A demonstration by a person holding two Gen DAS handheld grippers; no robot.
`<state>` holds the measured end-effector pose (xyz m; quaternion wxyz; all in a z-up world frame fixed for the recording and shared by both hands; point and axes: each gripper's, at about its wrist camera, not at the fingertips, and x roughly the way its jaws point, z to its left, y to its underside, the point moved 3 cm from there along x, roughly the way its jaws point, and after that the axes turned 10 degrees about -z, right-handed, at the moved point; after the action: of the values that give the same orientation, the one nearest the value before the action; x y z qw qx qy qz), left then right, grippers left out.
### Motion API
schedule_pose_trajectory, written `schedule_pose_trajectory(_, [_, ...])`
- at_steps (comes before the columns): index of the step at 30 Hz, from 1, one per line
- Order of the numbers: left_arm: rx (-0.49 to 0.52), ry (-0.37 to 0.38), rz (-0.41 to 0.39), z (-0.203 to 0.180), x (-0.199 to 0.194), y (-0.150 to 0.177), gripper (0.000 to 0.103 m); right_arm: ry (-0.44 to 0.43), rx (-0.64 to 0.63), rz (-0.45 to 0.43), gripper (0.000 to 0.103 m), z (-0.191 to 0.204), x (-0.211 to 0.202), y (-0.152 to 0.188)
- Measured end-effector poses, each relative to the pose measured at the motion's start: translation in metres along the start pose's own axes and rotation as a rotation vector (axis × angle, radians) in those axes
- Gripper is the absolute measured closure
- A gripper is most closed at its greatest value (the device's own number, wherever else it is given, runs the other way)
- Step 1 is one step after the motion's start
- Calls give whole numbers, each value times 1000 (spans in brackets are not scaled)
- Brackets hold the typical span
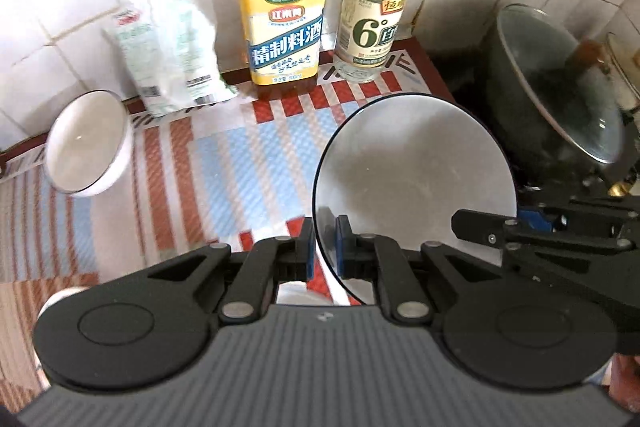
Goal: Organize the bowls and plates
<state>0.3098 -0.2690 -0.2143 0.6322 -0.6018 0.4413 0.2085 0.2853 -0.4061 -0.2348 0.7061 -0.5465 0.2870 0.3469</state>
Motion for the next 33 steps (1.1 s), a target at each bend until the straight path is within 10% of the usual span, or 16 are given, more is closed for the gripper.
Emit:
schedule_pose_trajectory(16, [-64,-35,-63,21,-91,63,95,-54,-85,-19,84,65,-71,42])
schedule_pose_trajectory(33, [-86,-65,-116,49,-81,118,95,-107,-112,-20,84,92,-52,92])
